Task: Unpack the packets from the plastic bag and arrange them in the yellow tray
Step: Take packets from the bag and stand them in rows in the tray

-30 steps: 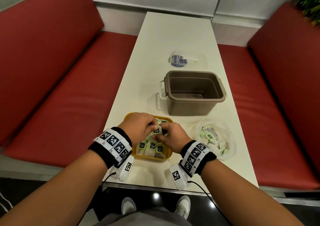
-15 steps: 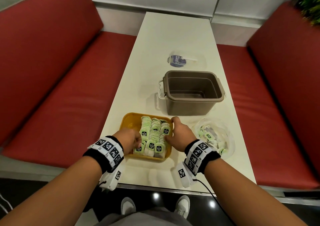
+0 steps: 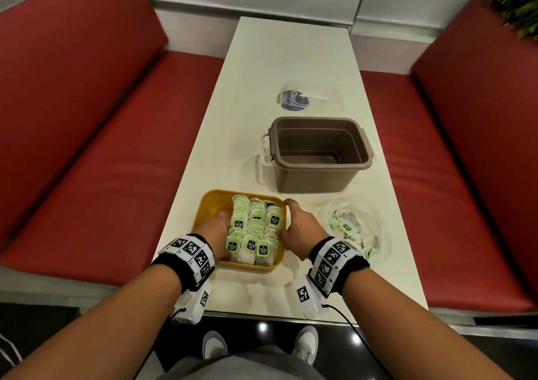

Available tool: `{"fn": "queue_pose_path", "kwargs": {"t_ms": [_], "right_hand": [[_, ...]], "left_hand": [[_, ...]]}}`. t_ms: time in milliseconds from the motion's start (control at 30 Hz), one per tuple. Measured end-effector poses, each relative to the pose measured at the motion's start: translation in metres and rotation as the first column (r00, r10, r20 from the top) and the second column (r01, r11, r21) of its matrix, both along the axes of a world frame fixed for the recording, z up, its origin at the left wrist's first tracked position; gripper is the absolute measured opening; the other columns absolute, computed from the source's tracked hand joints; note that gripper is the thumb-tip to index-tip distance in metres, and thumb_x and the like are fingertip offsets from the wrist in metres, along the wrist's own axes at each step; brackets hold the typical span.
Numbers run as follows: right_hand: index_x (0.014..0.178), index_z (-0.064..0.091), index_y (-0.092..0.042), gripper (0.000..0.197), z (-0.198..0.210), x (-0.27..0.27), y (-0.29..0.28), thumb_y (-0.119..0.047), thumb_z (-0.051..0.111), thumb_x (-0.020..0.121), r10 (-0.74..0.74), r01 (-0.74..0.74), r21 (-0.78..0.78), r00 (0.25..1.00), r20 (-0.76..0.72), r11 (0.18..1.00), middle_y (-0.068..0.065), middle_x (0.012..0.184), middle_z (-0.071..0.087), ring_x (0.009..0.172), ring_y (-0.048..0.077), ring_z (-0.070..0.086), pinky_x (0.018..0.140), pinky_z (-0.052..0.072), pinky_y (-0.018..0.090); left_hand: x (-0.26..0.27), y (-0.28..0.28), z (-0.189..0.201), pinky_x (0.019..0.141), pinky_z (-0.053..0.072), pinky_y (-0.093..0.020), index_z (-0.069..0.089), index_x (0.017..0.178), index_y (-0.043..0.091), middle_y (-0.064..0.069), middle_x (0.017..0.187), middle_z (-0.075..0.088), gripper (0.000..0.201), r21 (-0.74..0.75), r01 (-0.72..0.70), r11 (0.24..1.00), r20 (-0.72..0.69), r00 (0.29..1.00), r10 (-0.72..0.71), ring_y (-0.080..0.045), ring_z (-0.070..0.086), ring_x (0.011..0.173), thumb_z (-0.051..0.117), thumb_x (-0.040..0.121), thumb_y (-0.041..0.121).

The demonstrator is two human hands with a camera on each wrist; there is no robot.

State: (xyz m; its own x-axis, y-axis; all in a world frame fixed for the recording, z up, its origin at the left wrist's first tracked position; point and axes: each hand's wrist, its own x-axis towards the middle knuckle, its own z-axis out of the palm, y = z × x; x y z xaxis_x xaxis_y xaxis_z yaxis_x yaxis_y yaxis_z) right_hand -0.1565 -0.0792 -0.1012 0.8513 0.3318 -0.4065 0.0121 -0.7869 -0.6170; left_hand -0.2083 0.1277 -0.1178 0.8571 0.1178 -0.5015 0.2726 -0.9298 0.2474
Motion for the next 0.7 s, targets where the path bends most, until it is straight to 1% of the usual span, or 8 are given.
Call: {"fn": "queue_pose_path", "kwargs": {"t_ms": [100,167,300,367,433,533,633,700], "right_hand": [[0.136,0.033,-0.022,0.052,0.000,0.000,-0.001,-0.013,0.055,0.090,0.016,-0.016,0.002,1.000,-0.002,1.000,0.009,0.092,0.067,0.070,0.024,0.062,0.041,0.039,0.023],[0.136,0.033,-0.021,0.052,0.000,-0.001,-0.001,-0.014,0.056,0.091,0.021,-0.021,0.007,1.000,-0.006,1.000,0.011,0.096,0.067,0.078,0.028,0.065,0.049,0.045,0.028],[0.137,0.031,-0.020,0.054,-0.003,-0.001,-0.003,-0.018,0.059,0.091,0.042,-0.042,0.023,0.999,-0.004,0.999,0.012,0.099,0.069,0.089,0.031,0.068,0.071,0.057,0.040],[0.140,0.028,-0.020,0.059,-0.004,0.001,-0.007,-0.024,0.062,0.091,0.049,-0.049,0.027,0.999,-0.001,0.998,0.011,0.097,0.071,0.088,0.029,0.069,0.072,0.056,0.038],[0.146,0.025,-0.023,0.066,-0.003,0.003,-0.016,-0.031,0.062,0.092,0.049,-0.050,0.038,0.998,0.027,0.998,0.009,0.094,0.072,0.086,0.025,0.069,0.080,0.056,0.037],[0.142,0.036,-0.023,0.054,0.006,0.010,-0.040,-0.032,0.060,0.094,0.036,-0.043,0.076,0.995,0.090,0.996,0.002,0.079,0.073,0.078,0.017,0.067,0.081,0.053,0.031],[0.131,0.050,-0.020,0.038,0.014,0.020,-0.074,-0.026,0.060,0.095,-0.010,-0.003,0.084,0.987,0.158,0.996,-0.005,0.073,0.069,0.077,0.015,0.064,0.078,0.051,0.028],[0.124,0.056,-0.019,0.033,0.014,0.028,-0.099,-0.023,0.061,0.092,-0.035,0.026,0.046,0.979,0.199,0.999,-0.008,0.074,0.067,0.079,0.014,0.063,0.078,0.050,0.029]], "left_hand": [[0.002,-0.005,0.000,0.065,0.046,-0.030,0.039,0.110,0.016,0.005,0.081,0.051,0.060,-0.035,-0.044,0.998,0.055,0.997,0.046,-0.021,0.055,0.076,0.082,0.068,0.021],[0.001,-0.007,-0.001,0.063,0.042,-0.028,0.038,0.109,0.018,0.007,0.078,0.048,0.057,-0.042,-0.058,0.997,0.061,0.996,0.060,-0.019,0.054,0.074,0.081,0.070,0.020],[0.001,-0.006,0.001,0.066,0.043,-0.028,0.039,0.112,0.018,0.006,0.083,0.050,0.065,-0.013,-0.036,0.999,0.008,0.999,0.036,-0.017,0.054,0.077,0.085,0.067,0.024],[0.004,-0.005,0.007,0.069,0.046,-0.028,0.041,0.113,0.017,0.004,0.092,0.056,0.068,0.037,0.004,0.999,-0.023,1.000,-0.003,-0.018,0.056,0.083,0.087,0.065,0.028],[0.009,-0.008,0.019,0.071,0.047,-0.029,0.043,0.114,0.018,0.001,0.100,0.061,0.067,0.090,0.023,0.996,-0.011,1.000,-0.022,-0.020,0.060,0.089,0.087,0.065,0.031],[0.023,-0.023,0.042,0.077,0.047,-0.030,0.048,0.116,0.020,0.000,0.108,0.061,0.059,0.129,0.017,0.991,0.116,0.993,-0.032,-0.021,0.060,0.098,0.082,0.071,0.039],[0.039,-0.060,0.060,0.083,0.049,-0.032,0.054,0.109,0.025,0.003,0.105,0.062,0.038,0.001,0.067,0.998,0.272,0.960,-0.065,-0.018,0.060,0.096,0.074,0.080,0.038],[0.049,-0.093,0.064,0.085,0.050,-0.033,0.059,0.102,0.026,0.007,0.101,0.063,0.023,-0.091,0.155,0.984,0.344,0.932,-0.115,-0.014,0.059,0.091,0.070,0.084,0.034]]}}
